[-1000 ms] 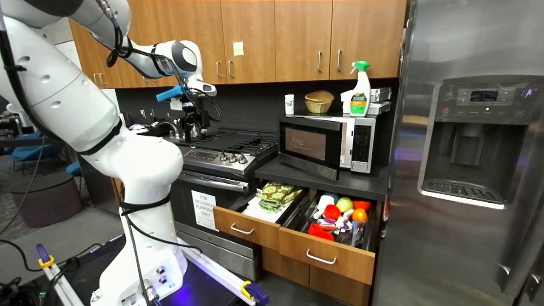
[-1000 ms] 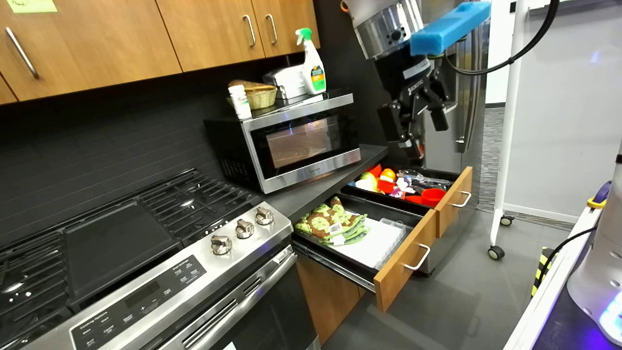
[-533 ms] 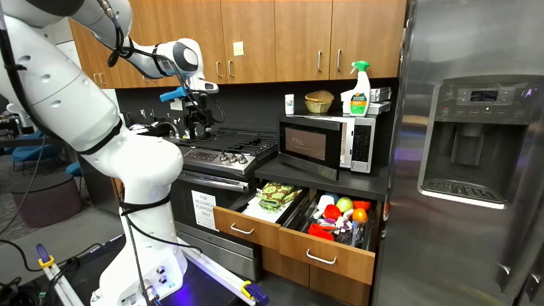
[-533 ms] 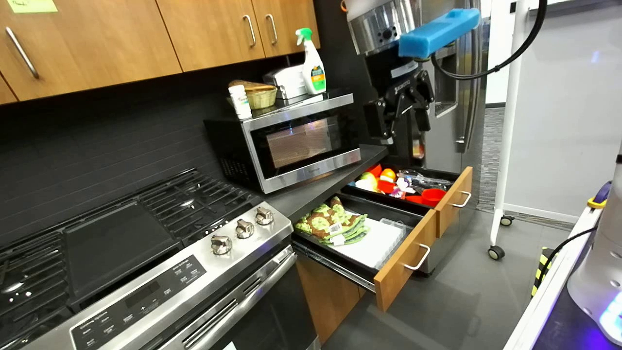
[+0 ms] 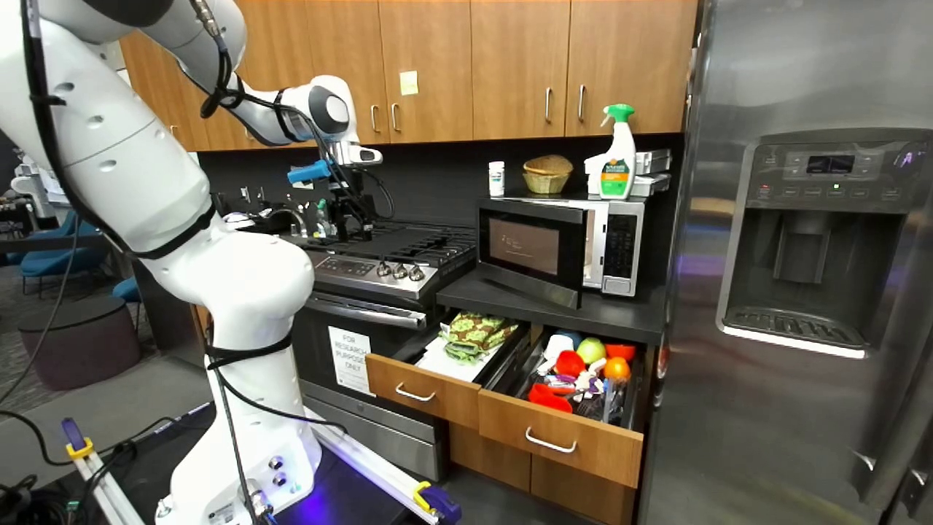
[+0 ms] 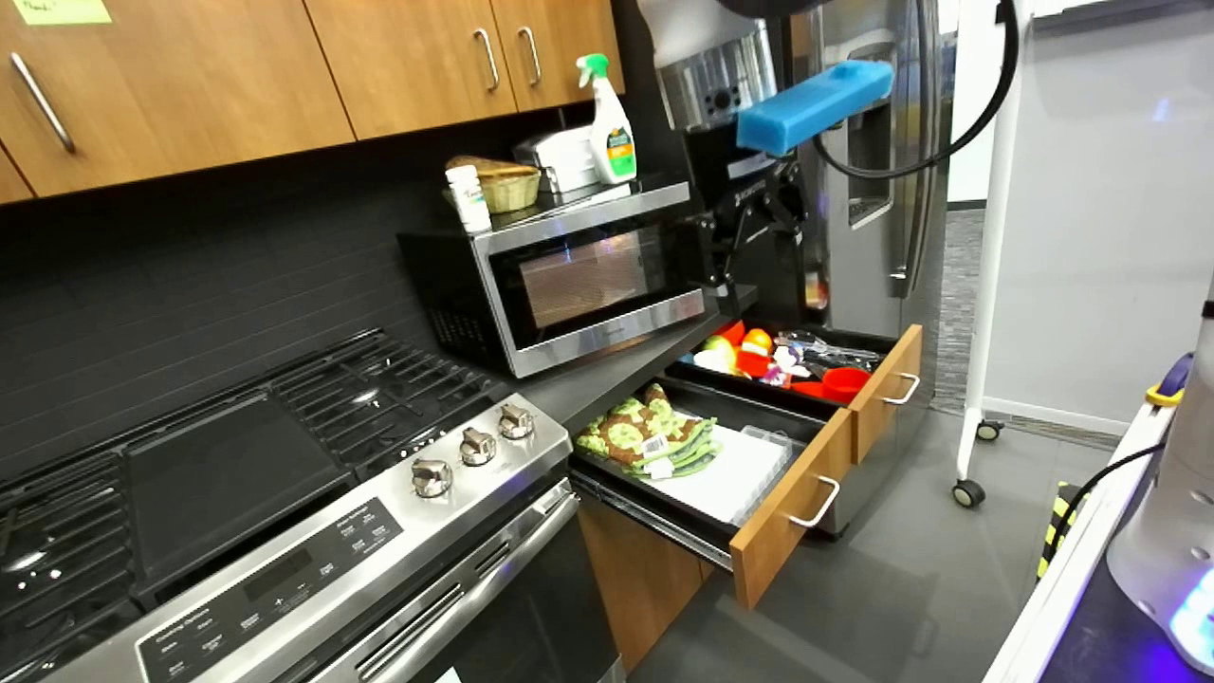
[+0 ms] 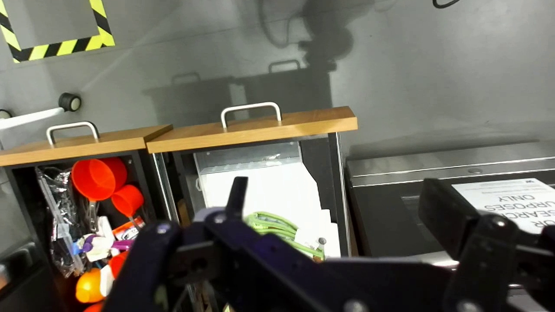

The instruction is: Take the oven knits out of the drawer

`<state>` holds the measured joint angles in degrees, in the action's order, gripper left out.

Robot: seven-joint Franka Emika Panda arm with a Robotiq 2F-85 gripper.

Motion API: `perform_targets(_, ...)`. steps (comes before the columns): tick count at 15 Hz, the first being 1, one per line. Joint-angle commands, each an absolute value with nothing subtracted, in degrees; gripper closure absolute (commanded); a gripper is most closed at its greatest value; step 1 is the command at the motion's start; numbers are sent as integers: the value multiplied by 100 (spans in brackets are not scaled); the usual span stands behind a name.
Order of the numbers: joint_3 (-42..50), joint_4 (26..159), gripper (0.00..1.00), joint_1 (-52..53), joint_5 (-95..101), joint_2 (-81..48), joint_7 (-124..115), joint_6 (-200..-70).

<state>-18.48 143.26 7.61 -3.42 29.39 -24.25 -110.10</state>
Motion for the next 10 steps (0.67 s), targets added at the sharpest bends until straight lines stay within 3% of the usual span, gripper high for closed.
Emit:
perform_targets(1, -1903, 14115, 0, 681, -164, 2487, -2789, -11261)
perform_targets(10, -1921, 13841, 0, 600, 37, 1652, -4127, -11502)
